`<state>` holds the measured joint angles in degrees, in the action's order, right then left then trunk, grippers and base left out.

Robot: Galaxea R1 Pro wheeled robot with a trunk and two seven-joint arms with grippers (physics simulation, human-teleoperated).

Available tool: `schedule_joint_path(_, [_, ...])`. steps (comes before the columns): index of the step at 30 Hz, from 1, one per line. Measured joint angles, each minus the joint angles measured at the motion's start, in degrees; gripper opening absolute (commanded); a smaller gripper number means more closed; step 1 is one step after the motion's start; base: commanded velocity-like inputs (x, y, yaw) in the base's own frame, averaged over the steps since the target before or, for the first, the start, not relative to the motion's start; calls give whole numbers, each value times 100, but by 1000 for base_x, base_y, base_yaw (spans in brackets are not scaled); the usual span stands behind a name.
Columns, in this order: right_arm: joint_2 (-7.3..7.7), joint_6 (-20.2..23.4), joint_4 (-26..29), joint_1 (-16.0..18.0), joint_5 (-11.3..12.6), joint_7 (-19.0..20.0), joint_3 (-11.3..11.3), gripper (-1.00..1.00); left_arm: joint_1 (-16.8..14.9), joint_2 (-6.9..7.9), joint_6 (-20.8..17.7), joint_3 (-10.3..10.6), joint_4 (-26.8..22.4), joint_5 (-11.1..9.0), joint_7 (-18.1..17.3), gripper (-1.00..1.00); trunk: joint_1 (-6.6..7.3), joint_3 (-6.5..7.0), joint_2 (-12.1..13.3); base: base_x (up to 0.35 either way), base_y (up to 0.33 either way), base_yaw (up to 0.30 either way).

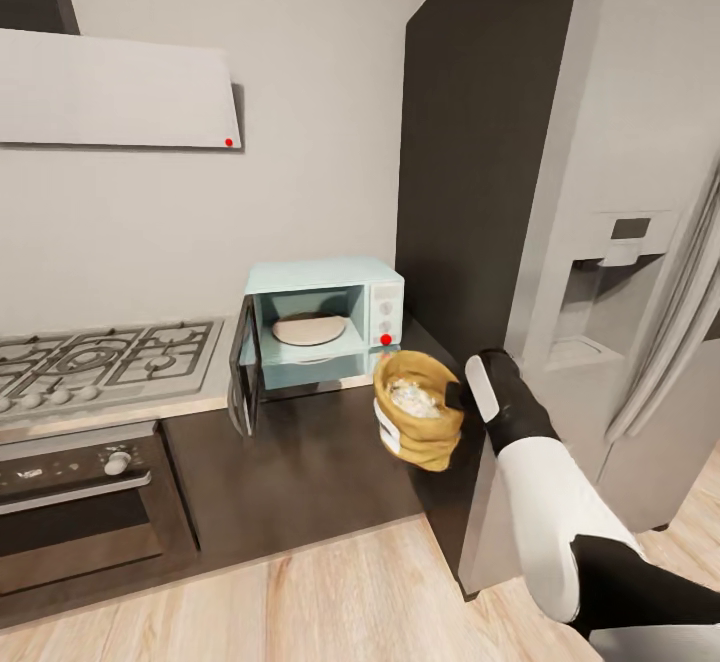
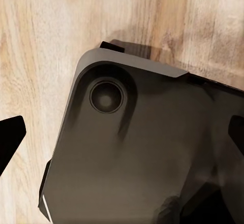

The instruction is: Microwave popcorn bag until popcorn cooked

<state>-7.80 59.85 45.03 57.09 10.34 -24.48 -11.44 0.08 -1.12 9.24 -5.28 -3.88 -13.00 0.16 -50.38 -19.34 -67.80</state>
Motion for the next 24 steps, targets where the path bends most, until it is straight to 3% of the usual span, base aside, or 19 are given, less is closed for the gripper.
schedule_joint_path(4, [-215,2,228,10,11,-8,-9,-100,0,0,0,-1,0,0,0,100,0,0,0,0,0,0])
schedule_joint_path(8, [-215,7,207,276,-9,-76,-24,-100,0,0,0,-2,0,0,0,100,0,0,0,0,0,0])
schedule_joint_path(11, [-215,7,150,691,-8,-235,-50,-100,0,0,0,-6,0,0,0,100,0,1,0,0,0,0])
schedule_joint_path(13, [-215,5,-33,949,10,-251,-57,-100,0,0,0,-8,0,0,0,100,0,1,0,0,0,0])
schedule_joint_path(16, [-215,7,-778,1478,34,-268,-58,-100,0,0,0,-9,0,0,0,100,0,0,0,0,0,0])
schedule_joint_path(24, [-215,10,-1195,1607,73,-261,-52,-100,0,0,0,-9,-1,0,0,100,0,0,0,0,0,0])
